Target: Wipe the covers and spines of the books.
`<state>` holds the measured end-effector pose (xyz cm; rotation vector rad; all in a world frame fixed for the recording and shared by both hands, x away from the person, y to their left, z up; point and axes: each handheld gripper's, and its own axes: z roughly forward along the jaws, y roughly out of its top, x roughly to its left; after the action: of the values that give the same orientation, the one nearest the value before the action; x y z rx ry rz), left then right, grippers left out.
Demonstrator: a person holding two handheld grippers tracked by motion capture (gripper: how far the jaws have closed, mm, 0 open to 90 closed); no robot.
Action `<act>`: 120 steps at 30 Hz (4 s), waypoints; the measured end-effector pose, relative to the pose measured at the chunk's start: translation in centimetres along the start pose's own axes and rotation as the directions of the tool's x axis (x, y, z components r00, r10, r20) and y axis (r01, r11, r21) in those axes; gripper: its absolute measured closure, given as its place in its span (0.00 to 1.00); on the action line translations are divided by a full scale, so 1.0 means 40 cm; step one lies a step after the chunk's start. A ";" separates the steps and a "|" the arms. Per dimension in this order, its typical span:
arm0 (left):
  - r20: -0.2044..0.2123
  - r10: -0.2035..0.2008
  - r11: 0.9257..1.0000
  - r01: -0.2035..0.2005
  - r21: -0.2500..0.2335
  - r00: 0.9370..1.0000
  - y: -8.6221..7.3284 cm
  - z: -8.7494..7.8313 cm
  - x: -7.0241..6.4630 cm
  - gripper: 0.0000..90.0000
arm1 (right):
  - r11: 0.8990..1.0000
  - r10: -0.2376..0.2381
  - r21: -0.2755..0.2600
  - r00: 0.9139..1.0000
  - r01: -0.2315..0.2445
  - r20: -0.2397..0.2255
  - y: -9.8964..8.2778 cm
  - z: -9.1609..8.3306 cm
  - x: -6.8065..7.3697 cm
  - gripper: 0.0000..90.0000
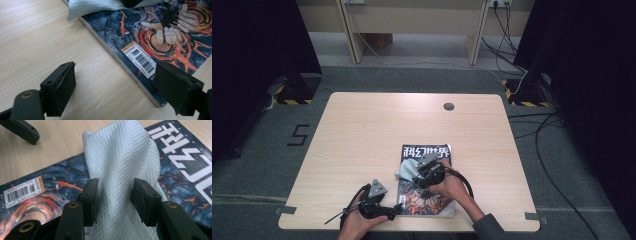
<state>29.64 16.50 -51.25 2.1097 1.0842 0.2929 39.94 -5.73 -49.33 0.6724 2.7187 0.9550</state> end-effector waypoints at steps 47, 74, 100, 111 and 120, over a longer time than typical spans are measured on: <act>0.002 -0.003 1.000 0.003 -0.002 1.000 0.000 0.000 0.000 0.19 | 0.992 0.120 0.016 0.984 -0.123 0.134 -0.119 -0.105 -0.063 0.66; 0.002 -0.004 1.000 0.004 -0.001 1.000 -0.001 -0.001 0.000 0.19 | 0.998 0.059 0.013 0.997 -0.059 0.043 -0.147 -0.127 0.005 0.69; 0.005 -0.003 1.000 0.003 -0.001 1.000 0.000 0.000 0.001 0.19 | 0.972 0.234 -0.074 0.956 -0.224 0.177 -0.129 -0.092 -0.163 0.69; 0.006 -0.002 1.000 0.002 -0.001 1.000 0.000 0.000 0.001 0.19 | 0.972 0.233 -0.074 0.955 -0.223 0.186 -0.128 -0.092 -0.159 0.70; 0.006 -0.002 1.000 0.002 0.000 1.000 0.000 0.000 0.002 0.19 | 0.984 0.178 -0.017 0.974 -0.178 0.143 -0.103 -0.085 -0.116 0.68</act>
<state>29.68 16.56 -51.26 2.1081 1.0824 0.2860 41.48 -12.63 -49.20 0.9589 2.5631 0.9099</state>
